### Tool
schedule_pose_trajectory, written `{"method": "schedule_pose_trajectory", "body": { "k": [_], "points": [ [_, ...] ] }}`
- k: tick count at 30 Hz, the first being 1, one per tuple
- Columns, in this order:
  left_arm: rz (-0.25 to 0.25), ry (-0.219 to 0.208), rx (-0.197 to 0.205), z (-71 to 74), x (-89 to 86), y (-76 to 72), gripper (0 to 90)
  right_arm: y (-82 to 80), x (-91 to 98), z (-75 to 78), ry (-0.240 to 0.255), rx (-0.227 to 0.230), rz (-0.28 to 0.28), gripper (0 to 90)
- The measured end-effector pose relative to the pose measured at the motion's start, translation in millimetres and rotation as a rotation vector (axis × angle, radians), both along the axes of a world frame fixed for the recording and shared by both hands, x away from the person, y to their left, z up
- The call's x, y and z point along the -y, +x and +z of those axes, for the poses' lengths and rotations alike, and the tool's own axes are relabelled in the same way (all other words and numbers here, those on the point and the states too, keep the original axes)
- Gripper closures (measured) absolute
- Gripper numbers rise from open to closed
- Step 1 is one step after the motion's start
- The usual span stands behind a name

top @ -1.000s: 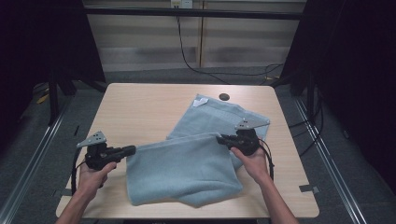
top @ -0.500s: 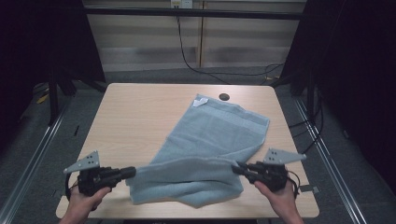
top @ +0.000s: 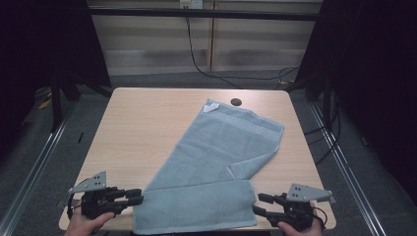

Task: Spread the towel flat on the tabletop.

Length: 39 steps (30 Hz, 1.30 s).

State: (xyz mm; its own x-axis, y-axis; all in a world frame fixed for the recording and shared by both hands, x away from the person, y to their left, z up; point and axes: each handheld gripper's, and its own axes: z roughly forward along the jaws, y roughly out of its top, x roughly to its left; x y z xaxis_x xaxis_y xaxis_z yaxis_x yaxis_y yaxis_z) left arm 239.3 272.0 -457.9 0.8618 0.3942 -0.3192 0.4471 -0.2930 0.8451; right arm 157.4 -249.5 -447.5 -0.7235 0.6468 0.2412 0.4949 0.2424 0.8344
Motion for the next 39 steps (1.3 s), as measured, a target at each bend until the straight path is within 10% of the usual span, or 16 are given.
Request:
{"method": "schedule_pose_trajectory", "body": {
  "k": [11,17,20,23,31,35,39],
  "points": [
    [0.054,0.169,-0.1,-33.3,67.7,96.3,67.5,121.4,-37.9,-12.6,-0.079,-0.081,0.02,59.0],
    [0.049,0.217,-0.1,-48.2,83.8,104.1,67.0,147.8,-58.9,-42.7,-0.123,-0.199,0.077,62.4],
    [0.063,0.251,-0.053,-47.4,79.1,95.3,69.6,137.1,-65.1,-40.9,-0.173,-0.167,0.081,86.4],
    [0.079,0.277,-0.036,-45.6,69.6,82.2,71.5,119.4,-53.2,-28.5,-0.163,-0.128,0.035,88.9],
    [0.101,0.284,-0.043,-43.2,42.3,38.5,73.7,56.4,8.8,-20.1,-0.085,-0.111,-0.124,89.0],
    [0.086,0.28,-0.043,-43.2,38.4,24.4,73.4,38.8,14.0,-21.6,-0.126,-0.099,-0.134,88.0],
    [0.08,0.272,-0.05,-39.2,38.7,27.4,65.5,40.7,15.0,-23.7,-0.144,-0.109,-0.171,64.8]
  ]
}}
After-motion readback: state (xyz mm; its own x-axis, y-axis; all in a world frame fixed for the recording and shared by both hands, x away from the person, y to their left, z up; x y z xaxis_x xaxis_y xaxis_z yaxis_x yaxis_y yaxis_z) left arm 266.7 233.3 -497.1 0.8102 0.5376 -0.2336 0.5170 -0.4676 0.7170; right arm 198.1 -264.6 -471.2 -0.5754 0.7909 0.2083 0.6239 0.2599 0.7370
